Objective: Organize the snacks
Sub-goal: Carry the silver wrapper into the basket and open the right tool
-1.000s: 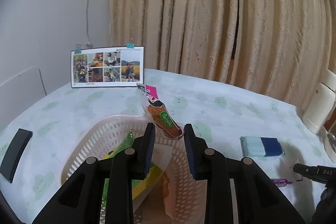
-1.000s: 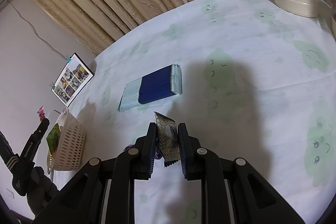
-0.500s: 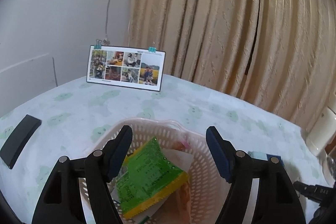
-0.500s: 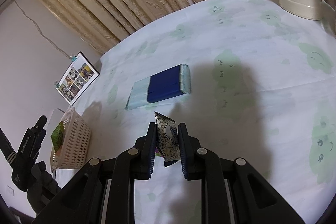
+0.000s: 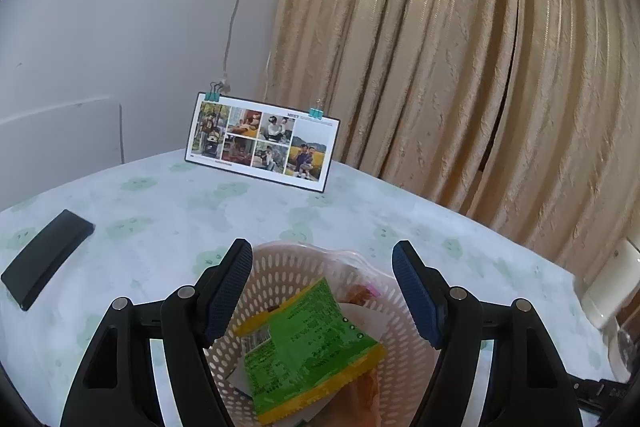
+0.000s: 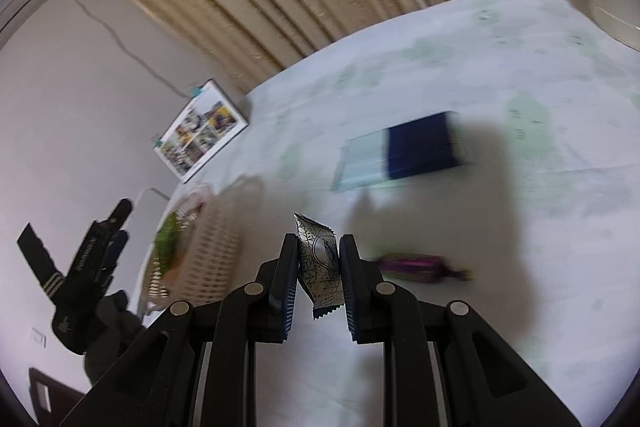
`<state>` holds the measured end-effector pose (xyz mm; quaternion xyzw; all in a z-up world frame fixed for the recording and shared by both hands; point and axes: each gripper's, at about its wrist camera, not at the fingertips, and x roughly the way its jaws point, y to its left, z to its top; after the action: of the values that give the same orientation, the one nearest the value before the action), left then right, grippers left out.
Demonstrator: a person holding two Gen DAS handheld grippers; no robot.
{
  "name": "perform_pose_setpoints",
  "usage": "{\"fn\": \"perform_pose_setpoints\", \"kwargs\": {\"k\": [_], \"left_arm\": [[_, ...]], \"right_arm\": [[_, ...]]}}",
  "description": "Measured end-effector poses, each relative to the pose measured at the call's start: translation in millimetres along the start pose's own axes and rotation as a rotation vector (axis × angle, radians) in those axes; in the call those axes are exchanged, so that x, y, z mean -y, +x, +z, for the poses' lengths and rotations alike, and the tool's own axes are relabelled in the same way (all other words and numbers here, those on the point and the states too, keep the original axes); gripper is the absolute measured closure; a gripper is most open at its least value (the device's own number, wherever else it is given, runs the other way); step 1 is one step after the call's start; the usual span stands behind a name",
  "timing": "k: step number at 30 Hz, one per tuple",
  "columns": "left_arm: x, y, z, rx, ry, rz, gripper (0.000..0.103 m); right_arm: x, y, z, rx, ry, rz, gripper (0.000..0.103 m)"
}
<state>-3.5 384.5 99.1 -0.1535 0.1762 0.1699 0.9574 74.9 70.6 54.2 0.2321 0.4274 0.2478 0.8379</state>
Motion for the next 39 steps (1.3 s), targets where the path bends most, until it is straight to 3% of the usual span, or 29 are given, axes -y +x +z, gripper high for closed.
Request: {"fn": "perform_pose_setpoints", "kwargs": {"k": [11,18,23,25,26,39], "left_arm": [[-5,-2,3,0.005,-0.037,-0.015,0.030],[-17,-6,7,0.024,-0.090,-0.019,0.030],[-25,-9,9,0.040,-0.124,-0.018,0.030],[-26,-9,8,0.041,-0.132,-0.019,0.030],[-26,-9,9,0.039,-0.135,-0.020,0.030],[-21,-9,3,0.030,-0.098,-0.025,0.030]], "right_arm": [[-87,39,8,-0.049,-0.103,0.125,0.084],[-120,68,2,-0.087,-0.129,0.167,0.083],[-123,86,-3,-0.111,-0.106,0.179,0.079],[-121,91,-3,-0.113,-0.087,0.182,0.067],[-119,92,-3,-0.112,-0.077,0.185,0.066],[-109,87,0,-0.092,-0.055,0.185,0.066]]}}
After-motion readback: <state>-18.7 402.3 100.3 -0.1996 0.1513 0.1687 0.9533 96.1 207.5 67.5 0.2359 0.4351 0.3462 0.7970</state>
